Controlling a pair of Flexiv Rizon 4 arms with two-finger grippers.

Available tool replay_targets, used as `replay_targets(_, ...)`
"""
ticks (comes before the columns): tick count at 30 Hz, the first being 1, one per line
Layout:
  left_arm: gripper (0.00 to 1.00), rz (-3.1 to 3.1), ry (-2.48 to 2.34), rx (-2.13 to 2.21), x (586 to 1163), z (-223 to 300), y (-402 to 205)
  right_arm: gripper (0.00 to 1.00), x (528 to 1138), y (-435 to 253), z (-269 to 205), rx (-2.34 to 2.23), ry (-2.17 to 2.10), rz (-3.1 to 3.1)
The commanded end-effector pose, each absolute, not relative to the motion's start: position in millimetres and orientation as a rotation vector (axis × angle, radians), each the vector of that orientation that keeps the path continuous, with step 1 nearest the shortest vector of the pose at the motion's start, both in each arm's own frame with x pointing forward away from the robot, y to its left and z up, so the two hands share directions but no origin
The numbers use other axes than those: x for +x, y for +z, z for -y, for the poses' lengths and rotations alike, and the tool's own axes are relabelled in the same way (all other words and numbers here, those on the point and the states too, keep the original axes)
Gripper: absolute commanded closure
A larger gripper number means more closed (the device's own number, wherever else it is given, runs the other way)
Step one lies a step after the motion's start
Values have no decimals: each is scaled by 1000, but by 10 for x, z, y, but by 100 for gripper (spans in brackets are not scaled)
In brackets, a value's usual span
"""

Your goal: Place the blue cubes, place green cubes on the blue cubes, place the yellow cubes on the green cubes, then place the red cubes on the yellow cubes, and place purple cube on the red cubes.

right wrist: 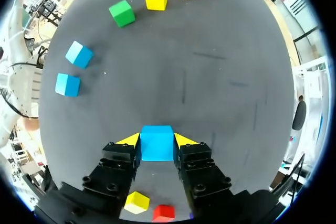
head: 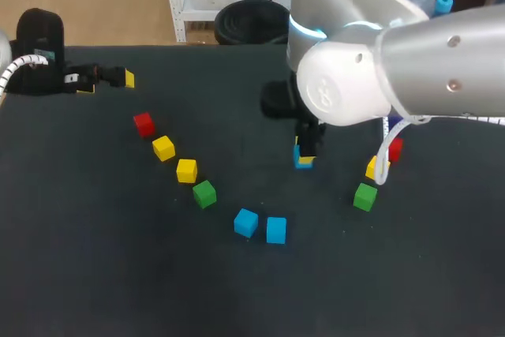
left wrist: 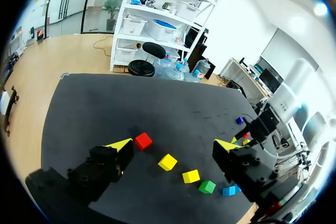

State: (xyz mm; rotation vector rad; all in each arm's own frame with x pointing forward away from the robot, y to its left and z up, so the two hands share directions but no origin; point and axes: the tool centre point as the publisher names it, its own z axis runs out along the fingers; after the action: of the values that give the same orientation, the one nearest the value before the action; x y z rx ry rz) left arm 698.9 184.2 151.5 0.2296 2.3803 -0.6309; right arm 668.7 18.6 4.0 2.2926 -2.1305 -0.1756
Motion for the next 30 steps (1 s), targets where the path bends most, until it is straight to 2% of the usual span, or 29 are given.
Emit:
replay_targets(1,0,-2374,-638,232,6993,-1853,1502,100,6735,-17,-197,2288,-189,2120)
replay_targets(30,0,-2374,-638,232,6993,-1853,1502,100,6745,-86,-231,2244,-173,2082)
